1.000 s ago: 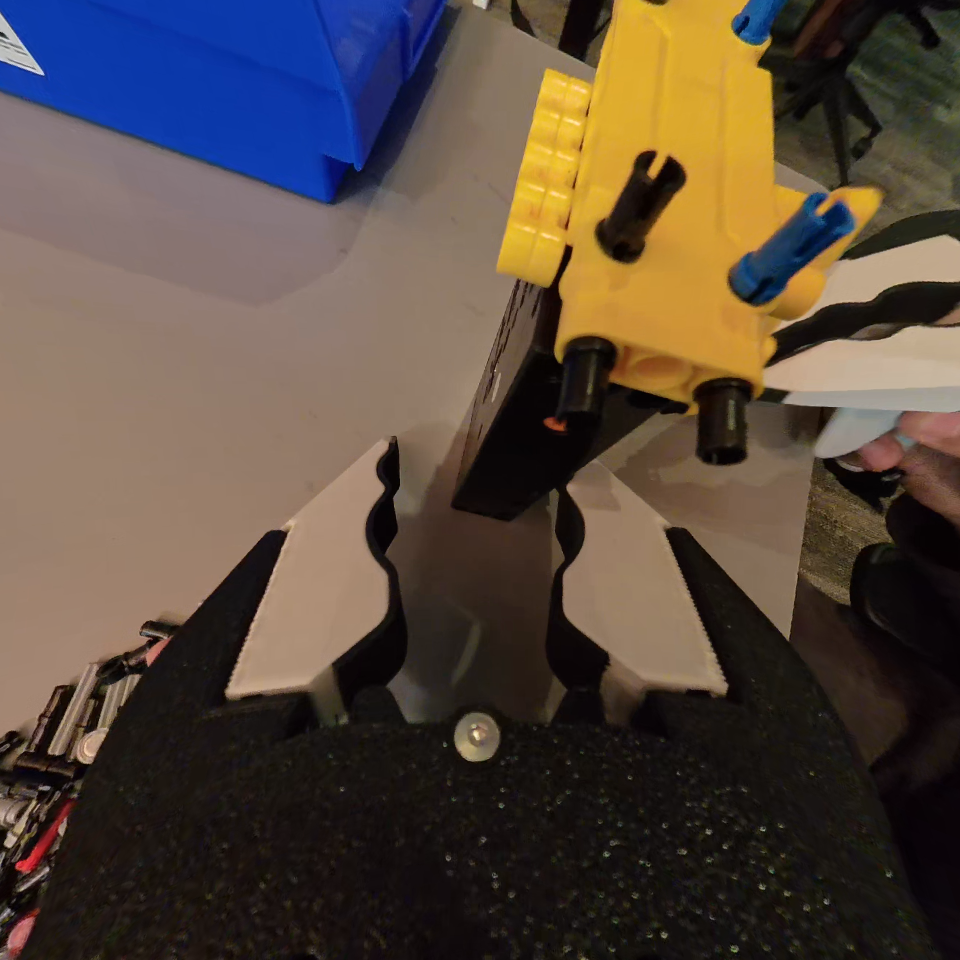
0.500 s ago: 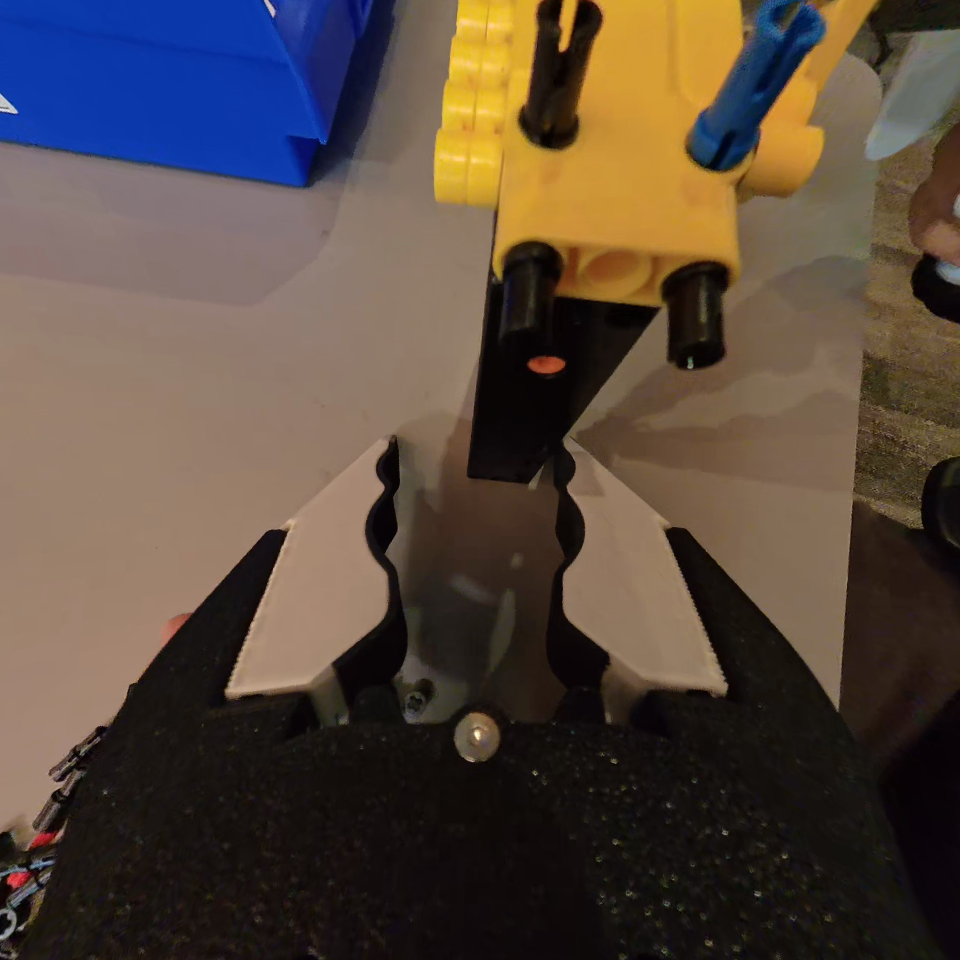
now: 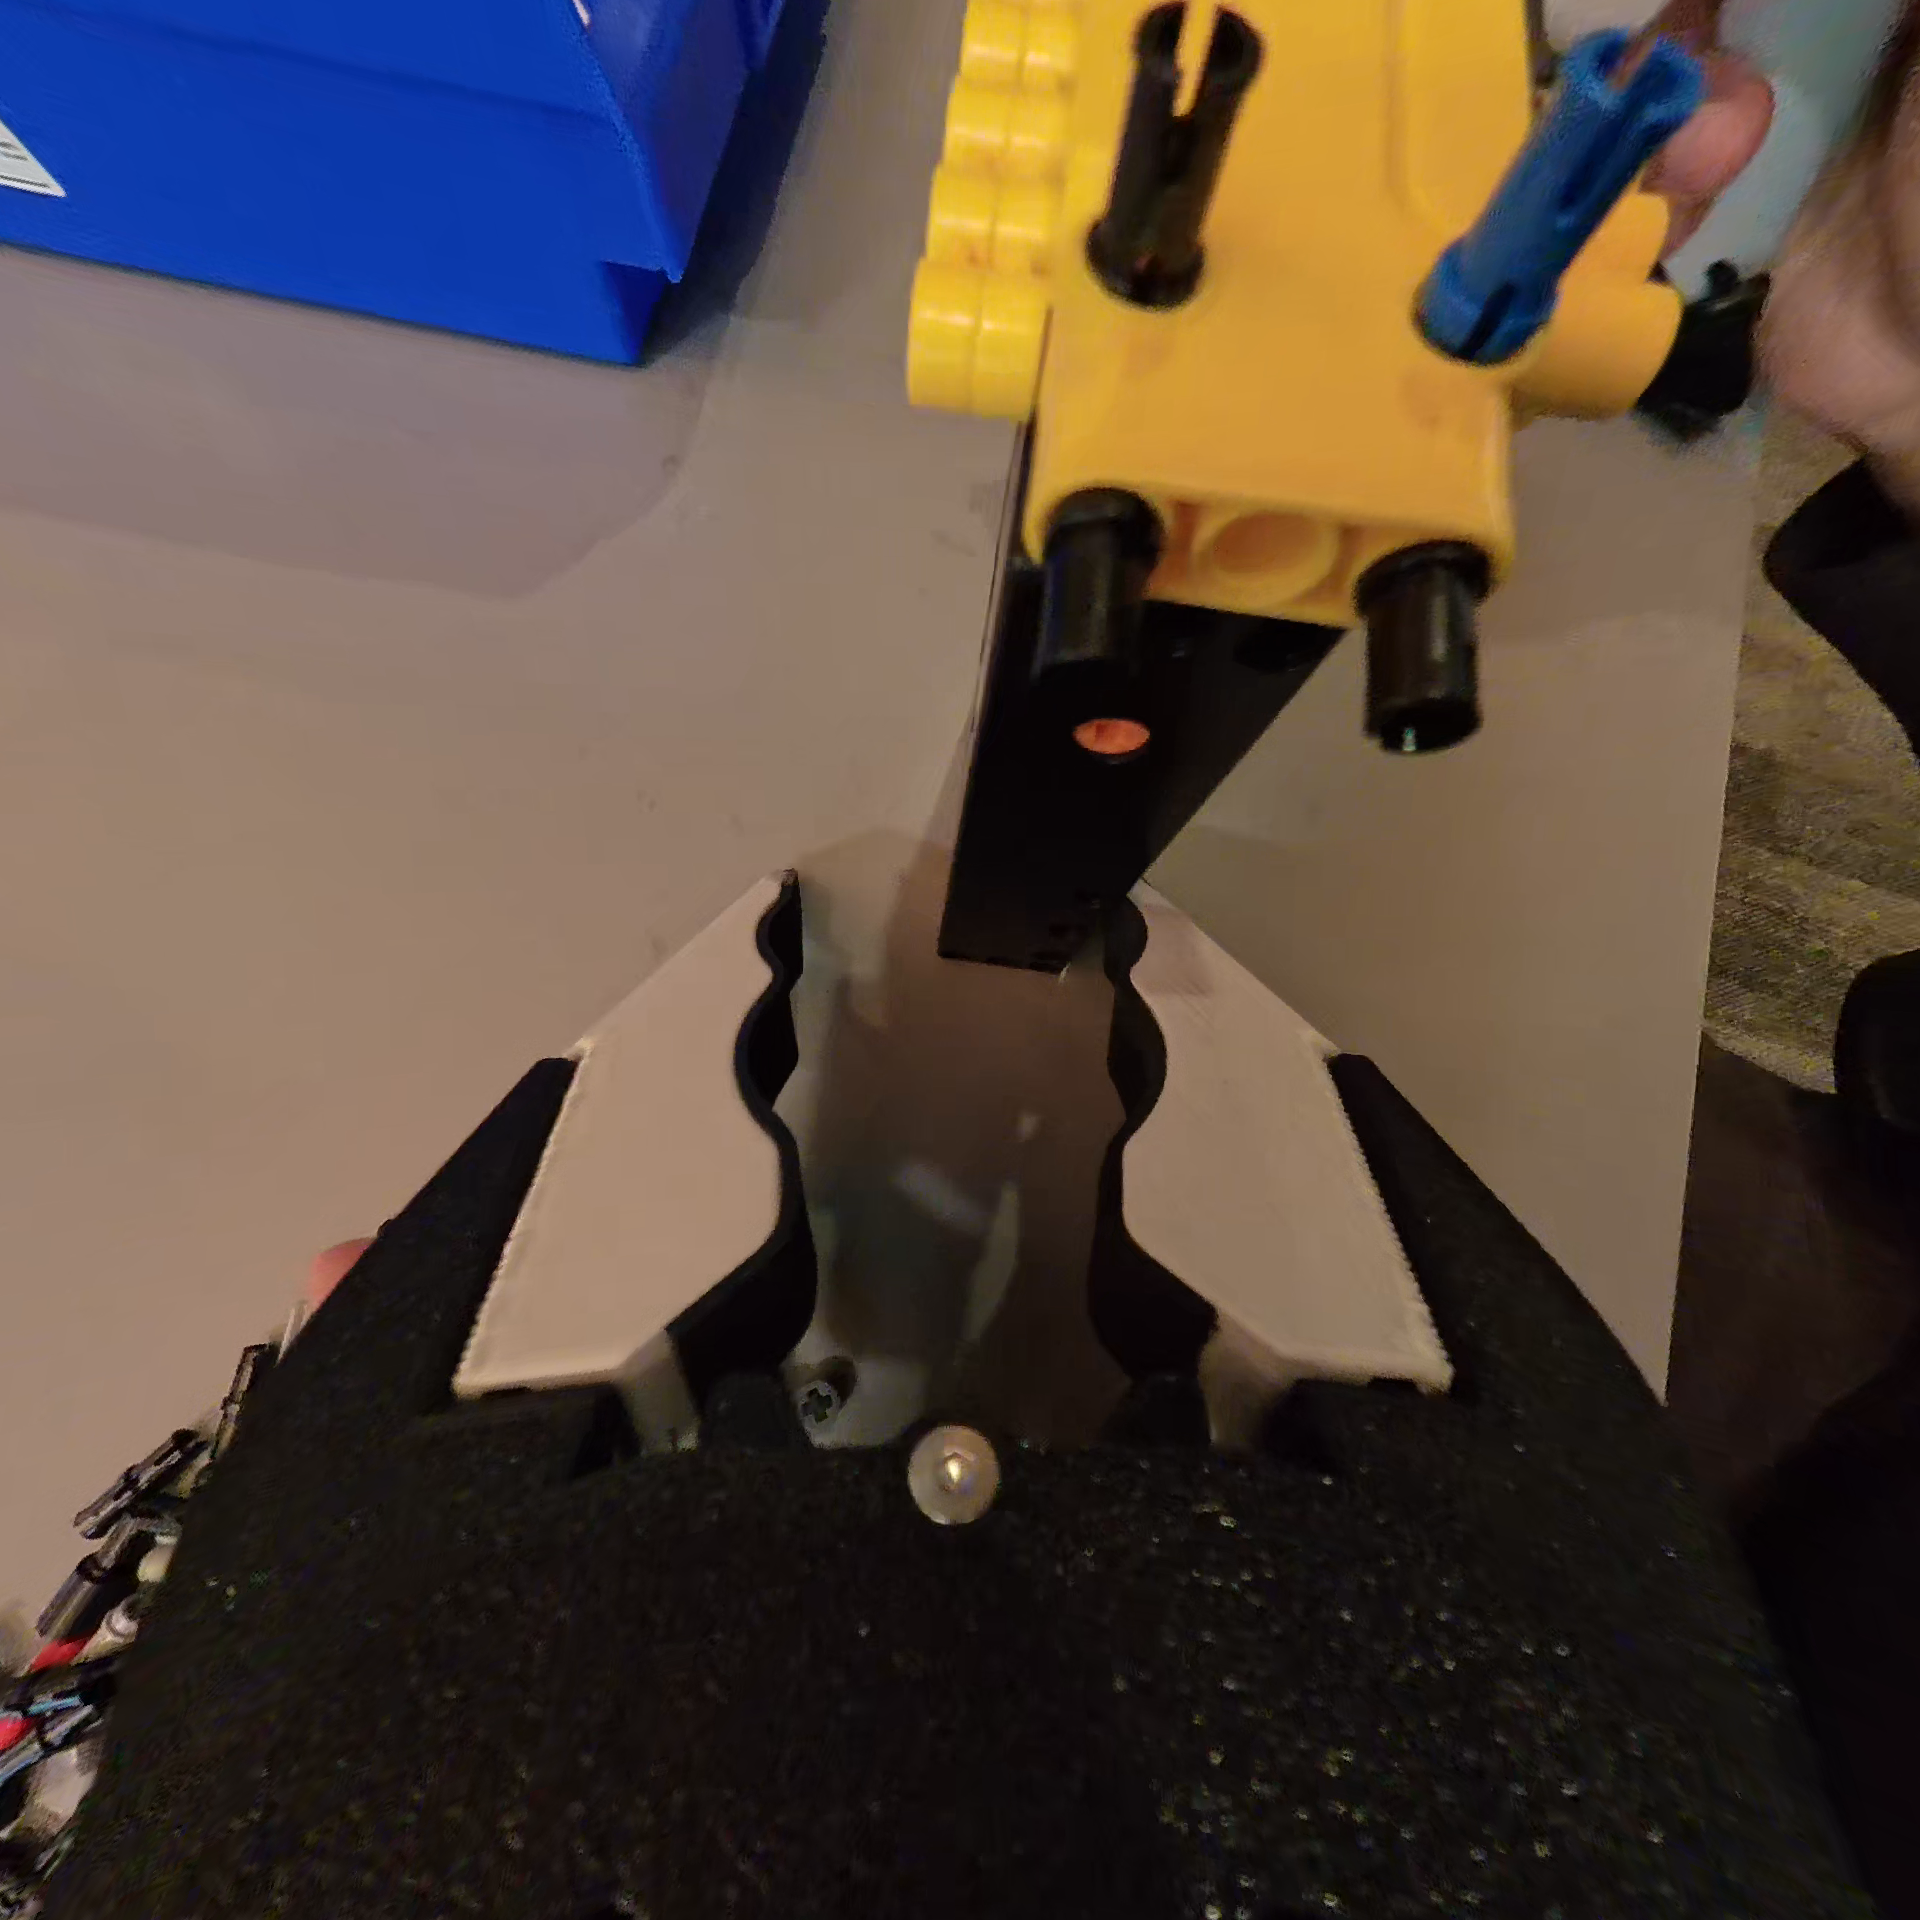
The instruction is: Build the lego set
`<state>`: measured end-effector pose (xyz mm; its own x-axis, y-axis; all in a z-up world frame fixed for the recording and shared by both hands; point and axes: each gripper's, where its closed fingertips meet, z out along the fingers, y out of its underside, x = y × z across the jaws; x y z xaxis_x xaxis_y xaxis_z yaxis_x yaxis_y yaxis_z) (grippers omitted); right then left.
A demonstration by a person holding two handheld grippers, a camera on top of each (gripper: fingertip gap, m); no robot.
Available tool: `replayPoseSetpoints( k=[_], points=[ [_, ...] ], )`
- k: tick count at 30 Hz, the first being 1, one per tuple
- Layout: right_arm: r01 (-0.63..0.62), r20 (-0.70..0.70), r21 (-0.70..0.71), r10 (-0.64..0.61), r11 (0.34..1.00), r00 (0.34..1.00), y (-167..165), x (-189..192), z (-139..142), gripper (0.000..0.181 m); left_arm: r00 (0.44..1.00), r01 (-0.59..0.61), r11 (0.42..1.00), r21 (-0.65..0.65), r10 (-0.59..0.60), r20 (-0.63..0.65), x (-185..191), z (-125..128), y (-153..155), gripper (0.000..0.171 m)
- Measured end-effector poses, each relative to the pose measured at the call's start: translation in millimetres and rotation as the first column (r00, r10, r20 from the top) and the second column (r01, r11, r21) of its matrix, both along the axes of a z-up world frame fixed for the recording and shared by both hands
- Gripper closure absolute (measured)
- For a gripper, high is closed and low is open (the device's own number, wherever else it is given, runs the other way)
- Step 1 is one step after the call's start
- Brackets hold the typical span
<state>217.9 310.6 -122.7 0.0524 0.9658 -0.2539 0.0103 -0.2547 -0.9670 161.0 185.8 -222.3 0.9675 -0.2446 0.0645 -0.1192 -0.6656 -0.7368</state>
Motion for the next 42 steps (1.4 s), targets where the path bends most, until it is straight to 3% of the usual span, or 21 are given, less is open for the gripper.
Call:
replayPoseSetpoints(
  k=[5, 7, 25, 28, 31, 34, 38, 40, 42],
  points=[
    [-0.089, -0.31, -0.042, 0.072, 0.995, 0.948, 5, 10, 34, 0.174, 0.999, -0.021, 1.0, -0.002, 0.021, 0.036, -2, 1, 3, 0.117],
    [-0.113, -0.373, -0.069, 0.08, 0.991, 0.925, 9, 16, 40, 0.174, 0.998, -0.028, 1.0, -0.003, 0.028, 0.052, -3, 2, 4, 0.118],
    [-0.096, -0.34, 0.018, 0.097, 0.995, 0.936, -1, 10, 40, 0.174, 0.996, -0.044, 0.999, -0.001, 0.044, 0.074, -4, 2, 2, 0.117],
    [0.112, -0.289, 0.041, -0.095, 0.993, 0.953, 19, 14, 36, 0.174, 0.995, -0.039, 0.999, 0.006, 0.038, 0.092, -3, 4, 2, 0.117],
    [0.348, -0.242, 0.112, -0.314, 0.931, 0.918, 32, 30, 34, 0.174, 0.987, -0.028, 0.998, 0.064, 0.018, 0.157, -1, 16, 0, 0.117],
    [0.365, -0.27, 0.071, -0.334, 0.928, 0.903, 4, 34, 35, 0.174, 0.982, -0.015, 0.996, 0.093, -0.002, 0.186, 1, 22, 0, 0.117],
    [0.365, -0.212, 0.052, -0.347, 0.93, 0.914, -42, 38, 27, 0.174, 0.992, 0.012, 0.996, 0.093, -0.023, 0.12, 5, 19, 1, 0.117],
    [0.366, -0.174, 0.05, -0.353, 0.929, 0.919, -63, 38, 16, 0.174, 0.996, 0.031, 0.994, 0.107, -0.04, 0.082, 9, 20, 4, 0.117],
    [0.292, -0.086, 0.059, -0.287, 0.955, 0.954, -83, 28, -3, 0.174, 0.997, 0.053, 0.992, 0.114, -0.058, 0.042, 12, 19, 6, 0.119]
  ],
)
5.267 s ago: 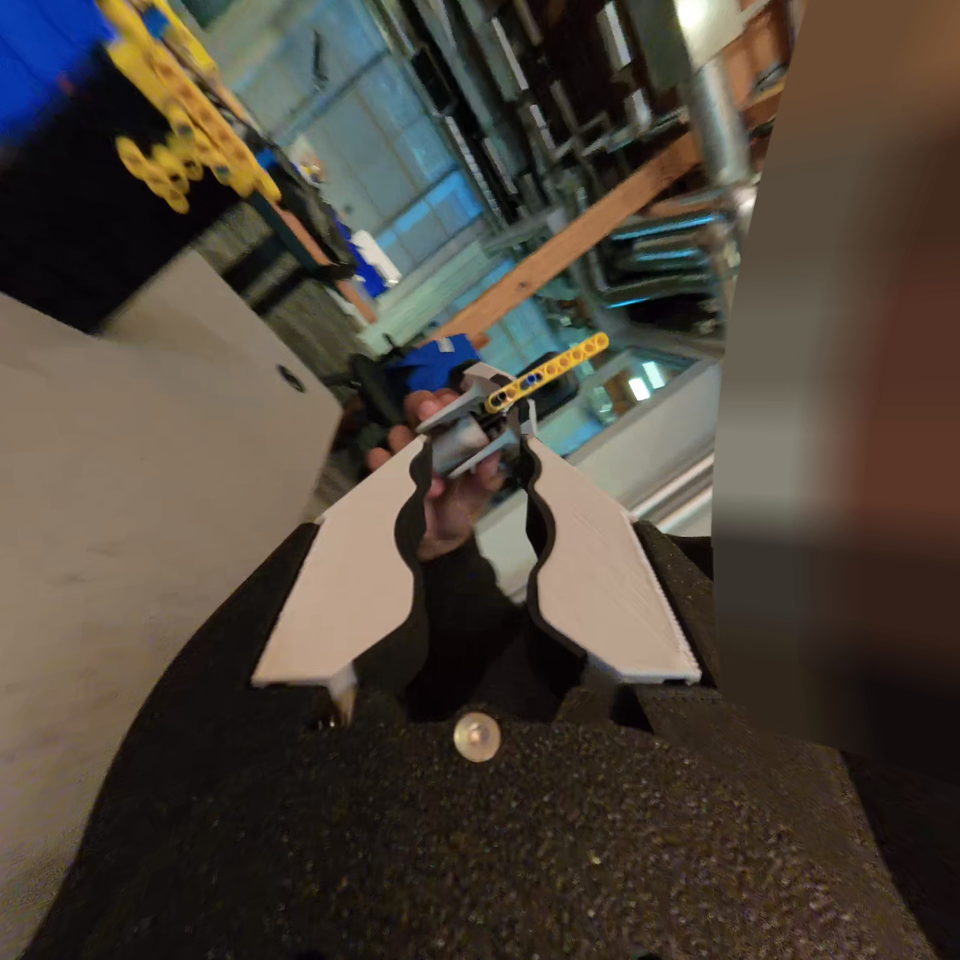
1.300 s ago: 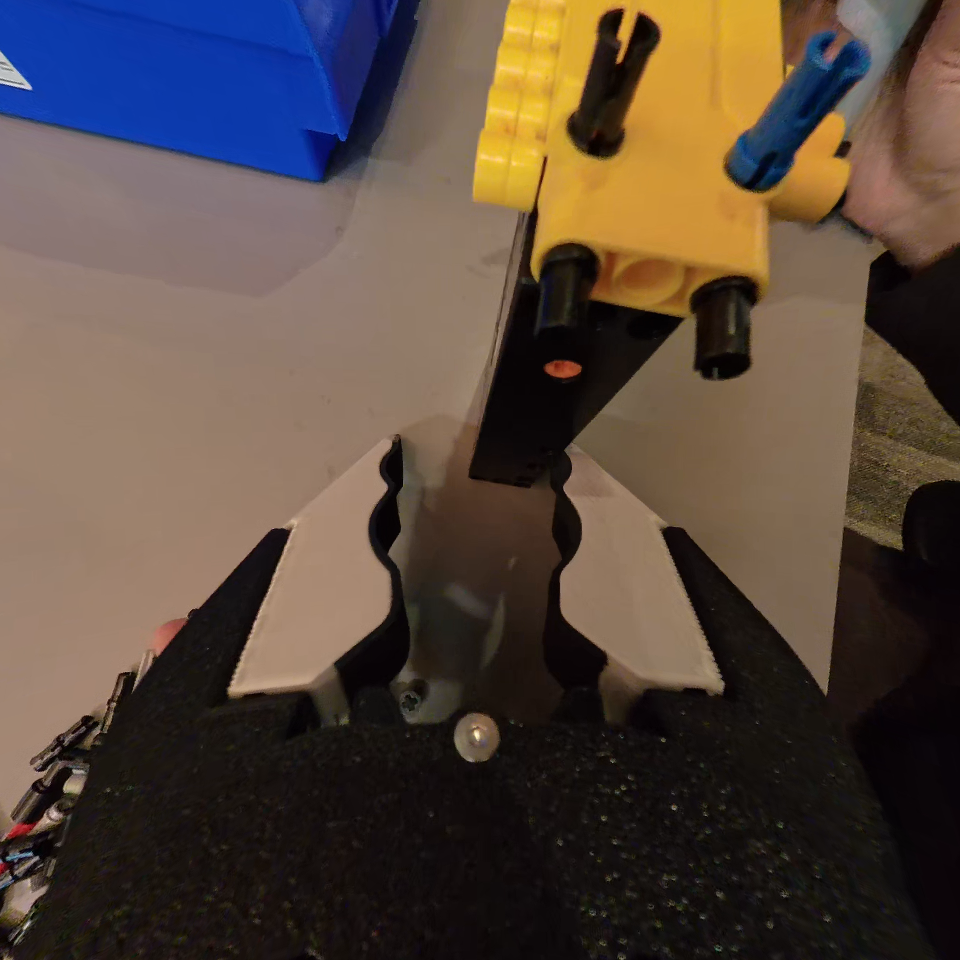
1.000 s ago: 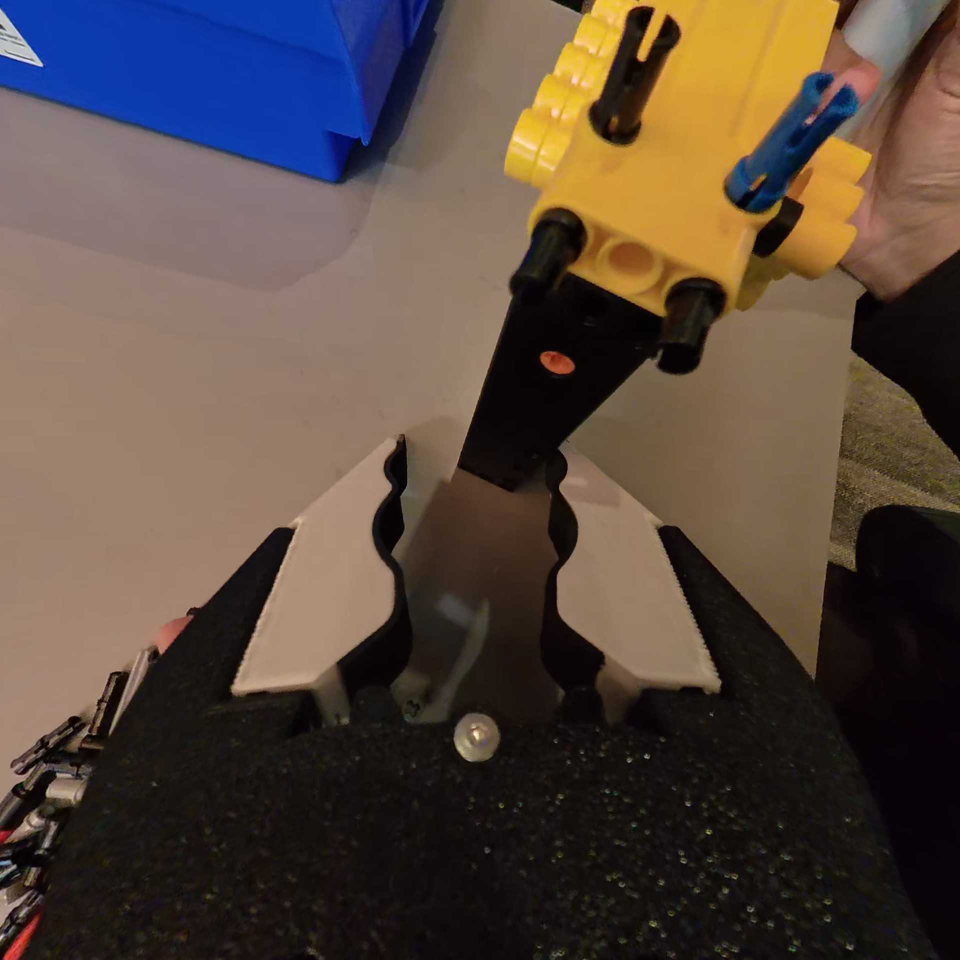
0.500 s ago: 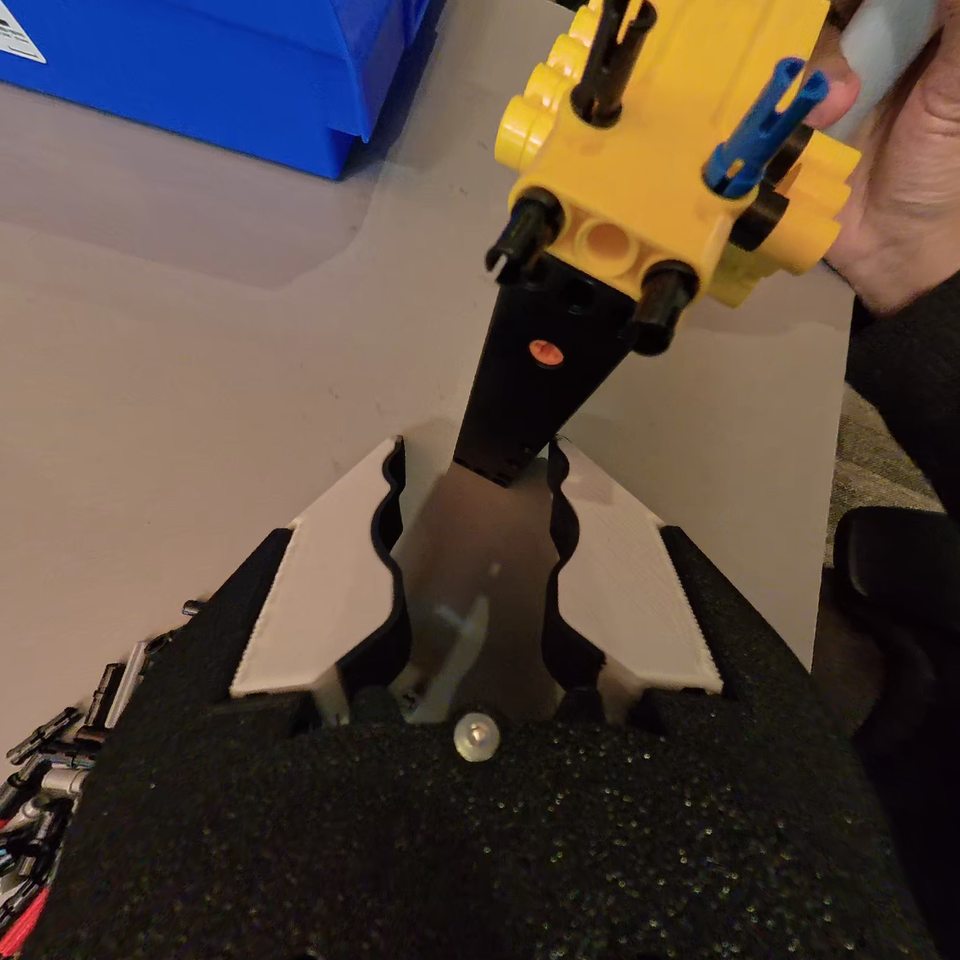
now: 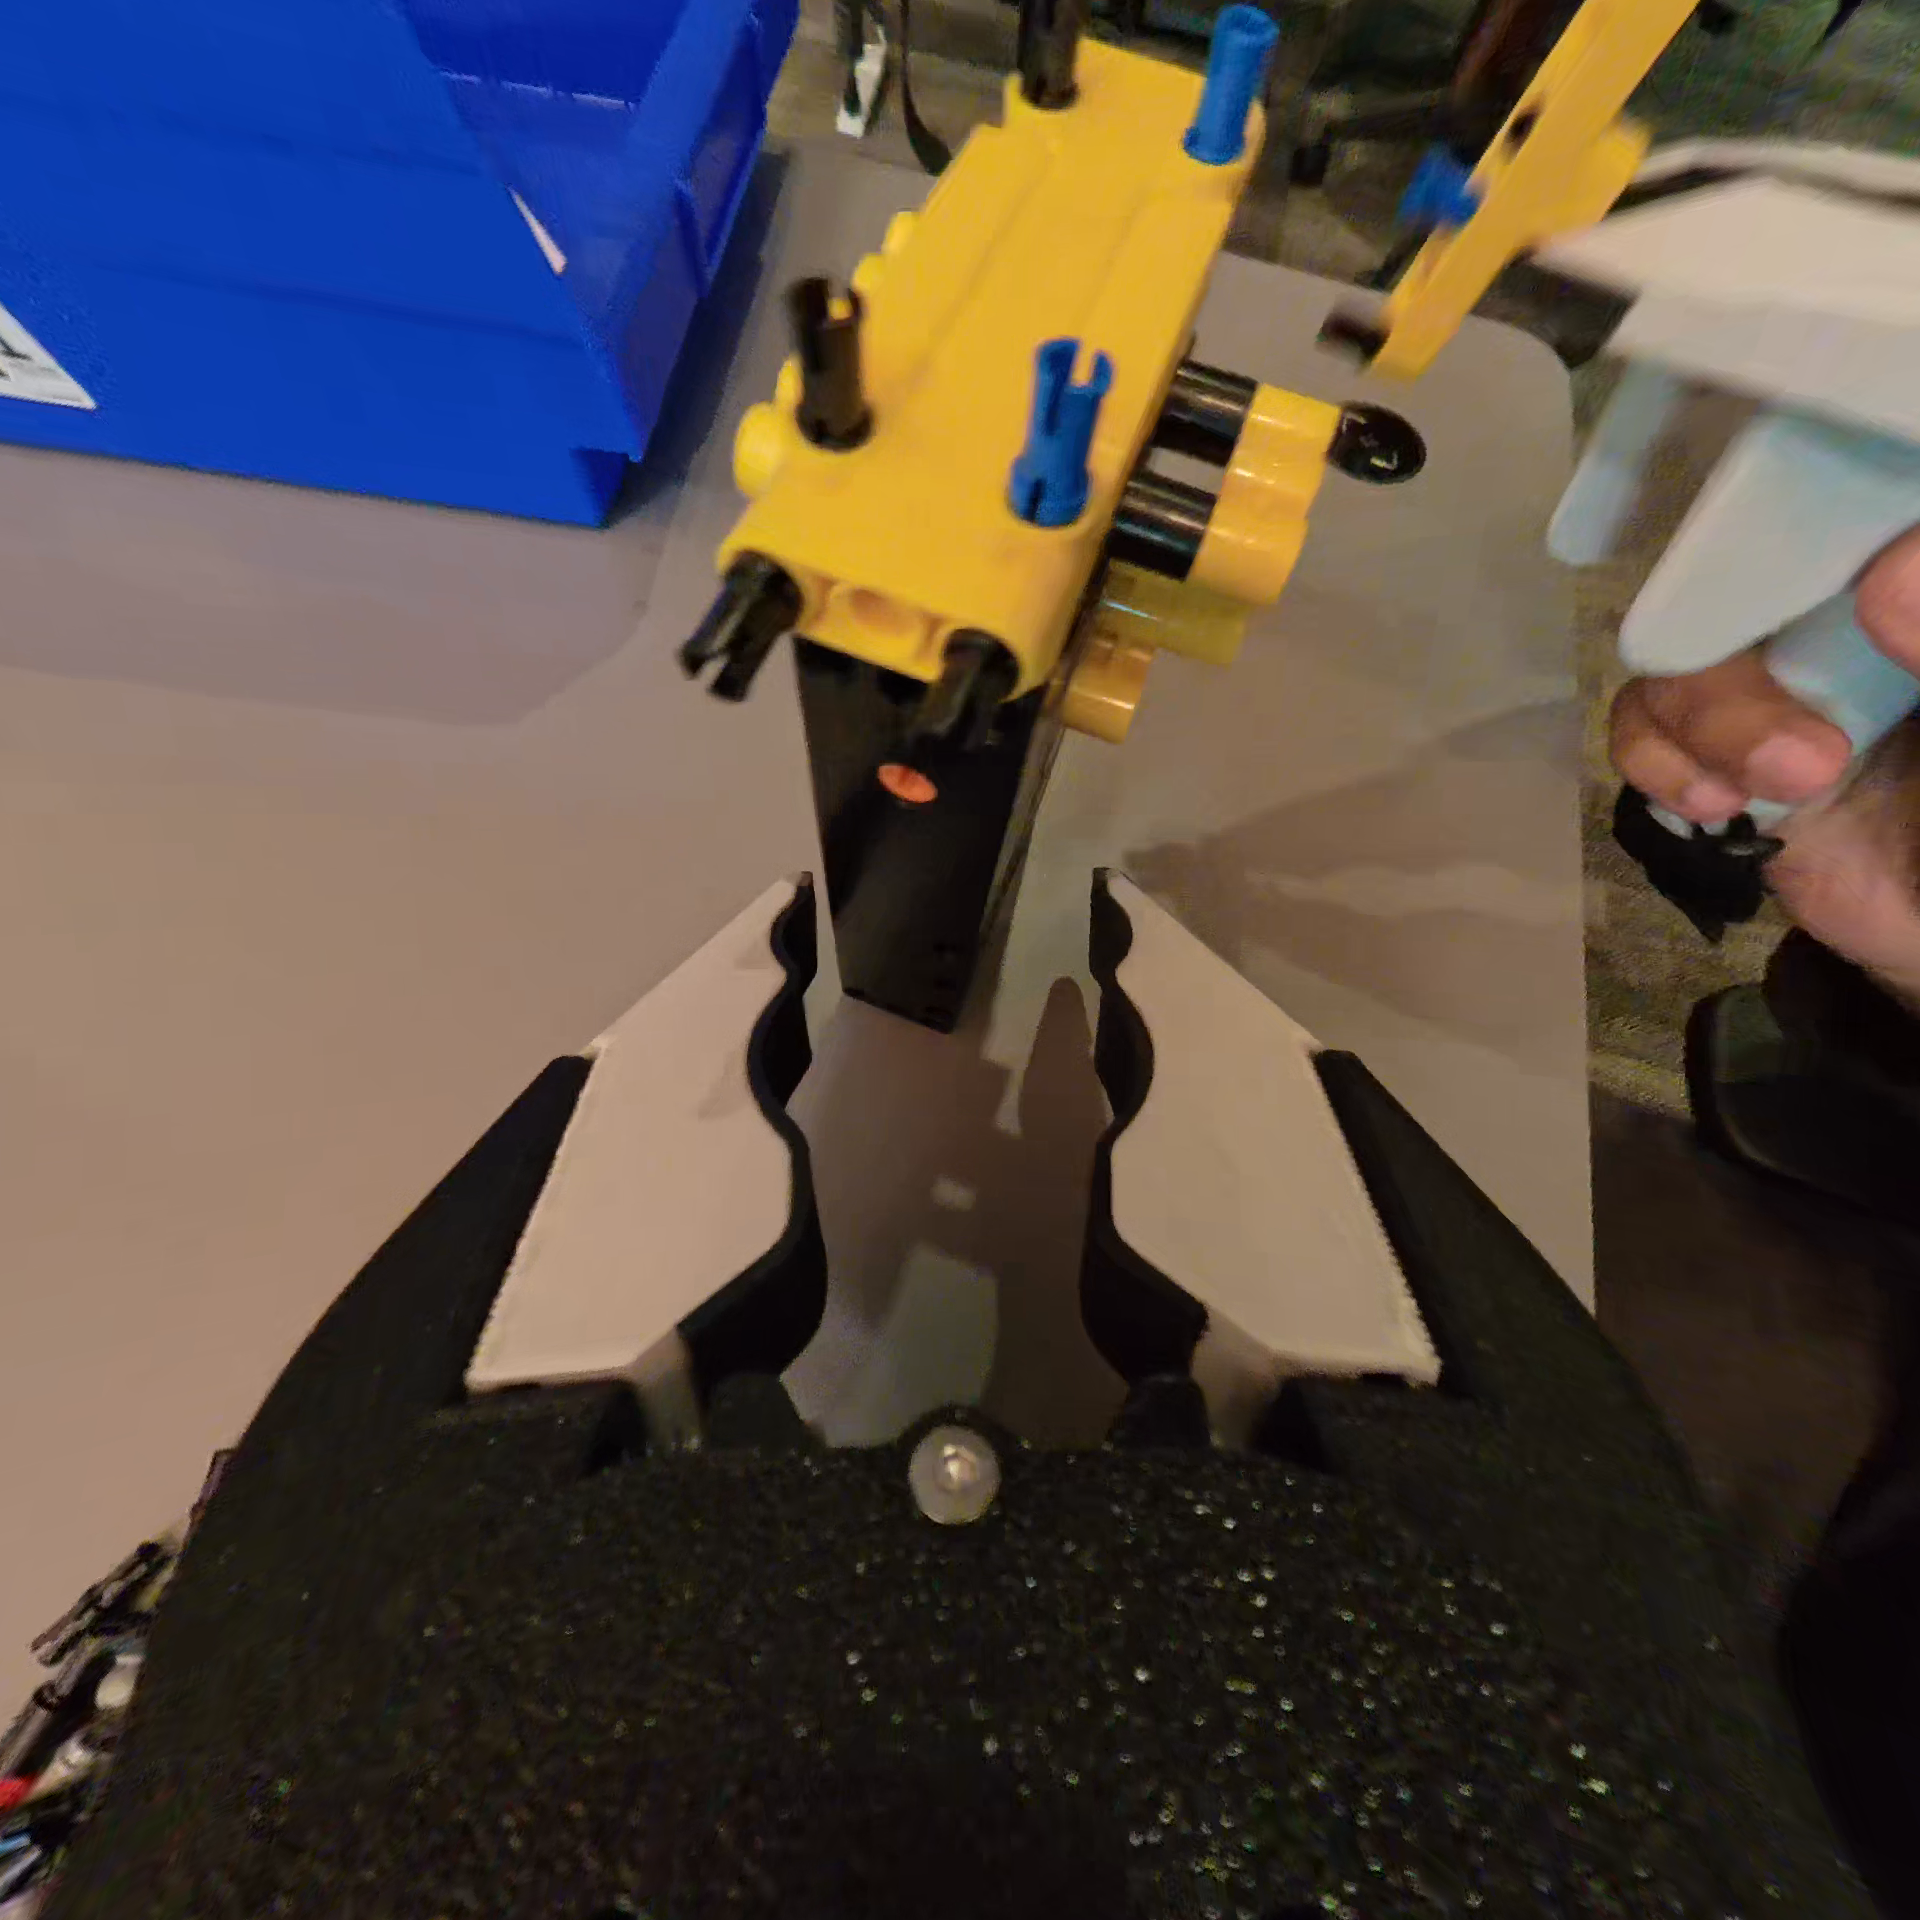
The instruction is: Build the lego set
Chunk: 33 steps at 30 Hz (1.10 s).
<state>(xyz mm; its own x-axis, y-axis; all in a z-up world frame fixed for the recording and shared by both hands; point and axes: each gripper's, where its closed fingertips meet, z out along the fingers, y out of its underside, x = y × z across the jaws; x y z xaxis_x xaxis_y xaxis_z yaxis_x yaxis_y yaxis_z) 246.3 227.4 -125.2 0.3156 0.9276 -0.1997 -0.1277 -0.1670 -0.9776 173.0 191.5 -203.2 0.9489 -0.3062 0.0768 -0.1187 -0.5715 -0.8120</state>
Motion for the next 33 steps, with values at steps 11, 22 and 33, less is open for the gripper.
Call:
replayPoseSetpoints(
  k=[11, 22, 33],
  points=[
    [-0.19, 0.254, -0.114, 0.214, 0.975, 0.943, -23, -21, -52, 0.174, 0.996, 0.029, 0.998, -0.051, -0.024, 0.086, 8, -4, 1, 0.145],
    [-0.17, 0.399, -0.053, 0.177, 0.984, 0.9, -20, -41, -53, 0.174, 0.988, 0.029, 0.997, -0.067, -0.019, 0.155, 11, -3, -1, 0.146],
    [-0.147, 0.415, -0.049, 0.154, 0.988, 0.897, -17, -44, -57, 0.174, 0.983, 0.025, 0.997, -0.075, -0.01, 0.185, 9, -3, 0, 0.146]
  ],
)
